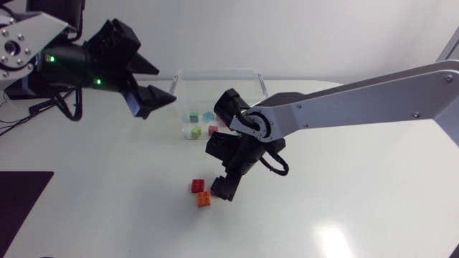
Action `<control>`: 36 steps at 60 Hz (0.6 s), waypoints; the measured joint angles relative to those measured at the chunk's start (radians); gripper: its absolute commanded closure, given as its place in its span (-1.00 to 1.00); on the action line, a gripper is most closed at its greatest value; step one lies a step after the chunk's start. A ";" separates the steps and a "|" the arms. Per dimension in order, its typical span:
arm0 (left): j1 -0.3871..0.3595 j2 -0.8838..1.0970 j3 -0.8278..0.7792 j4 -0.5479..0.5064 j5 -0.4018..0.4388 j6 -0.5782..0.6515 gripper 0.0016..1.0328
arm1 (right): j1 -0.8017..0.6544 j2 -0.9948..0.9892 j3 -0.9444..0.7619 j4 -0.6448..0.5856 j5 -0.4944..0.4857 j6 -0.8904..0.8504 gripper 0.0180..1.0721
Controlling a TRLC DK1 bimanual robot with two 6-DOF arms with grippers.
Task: Place the duplo bricks in the container
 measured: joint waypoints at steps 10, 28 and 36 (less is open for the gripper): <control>0.019 -0.064 -0.152 -0.029 0.038 0.104 -0.91 | -0.003 0.051 0.049 -0.018 0.000 -0.033 -0.84; 0.030 -0.073 -0.301 -0.055 0.079 0.228 -0.91 | -0.003 0.116 0.103 -0.063 -0.002 -0.071 -0.71; 0.030 -0.073 -0.327 -0.051 0.085 0.260 -0.91 | -0.003 0.133 0.126 -0.077 -0.004 -0.077 -0.45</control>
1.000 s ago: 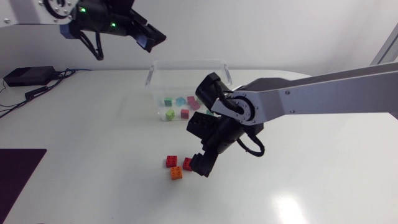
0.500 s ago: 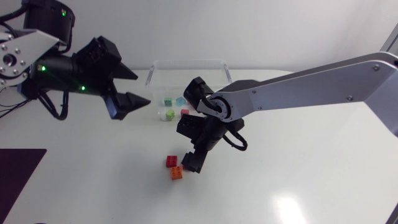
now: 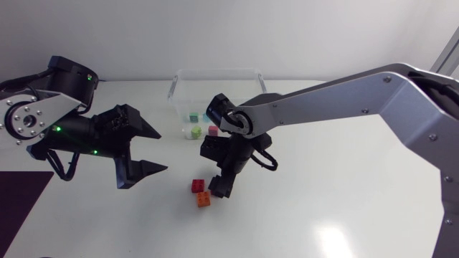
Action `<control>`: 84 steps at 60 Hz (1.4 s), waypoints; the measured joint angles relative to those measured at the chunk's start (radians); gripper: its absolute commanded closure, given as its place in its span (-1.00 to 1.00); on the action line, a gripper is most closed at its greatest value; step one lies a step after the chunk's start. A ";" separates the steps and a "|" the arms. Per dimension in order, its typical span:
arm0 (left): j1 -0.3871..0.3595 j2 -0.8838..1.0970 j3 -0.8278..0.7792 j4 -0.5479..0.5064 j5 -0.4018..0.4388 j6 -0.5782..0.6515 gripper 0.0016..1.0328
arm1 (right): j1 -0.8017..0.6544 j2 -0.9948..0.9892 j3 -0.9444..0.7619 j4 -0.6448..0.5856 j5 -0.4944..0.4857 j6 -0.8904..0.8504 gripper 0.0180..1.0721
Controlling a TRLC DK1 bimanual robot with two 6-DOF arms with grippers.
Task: Place the duplo bricks in the container
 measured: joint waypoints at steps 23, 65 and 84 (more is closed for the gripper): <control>0.000 0.019 -0.061 0.004 0.003 0.048 -0.91 | 0.007 0.047 0.027 -0.033 0.000 -0.016 -0.34; -0.026 0.051 -0.065 0.008 0.003 0.063 -0.90 | 0.023 0.063 0.053 -0.063 0.025 -0.016 0.36; -0.124 0.176 -0.065 0.074 0.003 0.068 -0.90 | -0.003 -0.161 -0.027 -0.106 0.034 -0.016 0.36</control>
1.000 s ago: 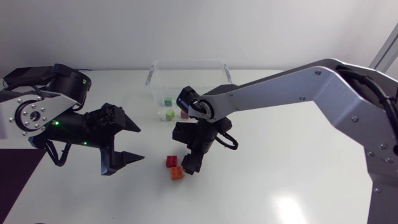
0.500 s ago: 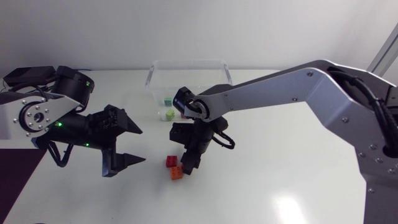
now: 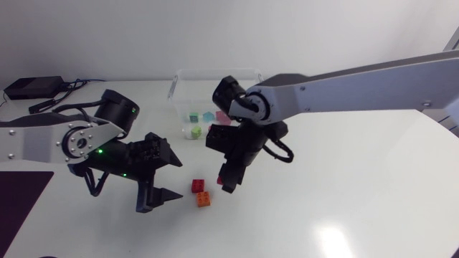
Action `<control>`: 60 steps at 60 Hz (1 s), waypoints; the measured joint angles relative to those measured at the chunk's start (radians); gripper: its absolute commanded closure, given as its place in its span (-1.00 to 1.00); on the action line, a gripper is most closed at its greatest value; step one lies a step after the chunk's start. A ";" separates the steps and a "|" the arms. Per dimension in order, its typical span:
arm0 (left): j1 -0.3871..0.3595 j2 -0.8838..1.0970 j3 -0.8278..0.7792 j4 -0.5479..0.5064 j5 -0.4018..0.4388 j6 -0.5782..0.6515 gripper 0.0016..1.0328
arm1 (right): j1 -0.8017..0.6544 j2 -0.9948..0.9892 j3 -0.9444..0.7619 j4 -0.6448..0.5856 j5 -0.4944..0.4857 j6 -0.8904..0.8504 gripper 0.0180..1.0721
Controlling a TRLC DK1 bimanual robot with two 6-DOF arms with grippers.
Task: Place the duplo bricks in the container
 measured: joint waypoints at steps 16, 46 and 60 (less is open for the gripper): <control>-0.012 0.194 0.036 0.052 -0.009 0.036 -0.90 | -0.005 -0.187 -0.033 -0.052 -0.026 0.005 0.36; -0.012 0.400 0.194 0.084 -0.021 0.089 -0.86 | -0.006 -0.290 -0.072 -0.106 -0.053 0.020 0.35; -0.013 0.434 0.224 0.084 -0.024 0.100 -0.53 | -0.034 -0.315 -0.052 -0.131 -0.060 0.024 0.35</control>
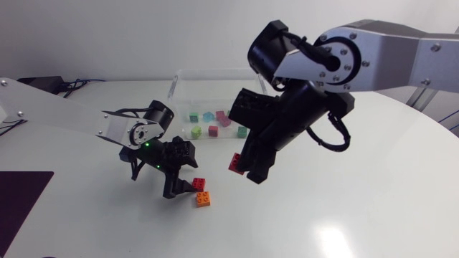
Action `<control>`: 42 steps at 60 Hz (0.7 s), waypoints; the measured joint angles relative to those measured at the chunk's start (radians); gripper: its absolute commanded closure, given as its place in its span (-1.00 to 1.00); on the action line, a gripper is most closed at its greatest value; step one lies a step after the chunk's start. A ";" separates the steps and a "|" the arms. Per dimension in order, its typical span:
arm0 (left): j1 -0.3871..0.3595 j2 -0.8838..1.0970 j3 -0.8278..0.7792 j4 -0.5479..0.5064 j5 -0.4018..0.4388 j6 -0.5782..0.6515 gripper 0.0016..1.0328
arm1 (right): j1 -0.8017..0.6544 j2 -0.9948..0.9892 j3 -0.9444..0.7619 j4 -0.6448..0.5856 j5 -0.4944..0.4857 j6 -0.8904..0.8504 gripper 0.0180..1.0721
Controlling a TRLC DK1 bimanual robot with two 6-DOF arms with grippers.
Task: Place the duplo bricks in the container
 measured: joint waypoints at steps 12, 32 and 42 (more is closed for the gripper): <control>-0.013 0.010 0.000 0.000 -0.003 0.018 -0.06 | -0.042 -0.002 0.060 0.000 -0.012 0.003 0.35; -0.035 0.013 0.000 0.000 0.016 0.022 0.47 | -0.089 -0.002 0.105 0.004 -0.020 0.023 0.35; -0.036 0.013 0.002 -0.002 0.026 0.022 0.48 | -0.161 0.047 0.223 0.071 -0.026 0.072 0.35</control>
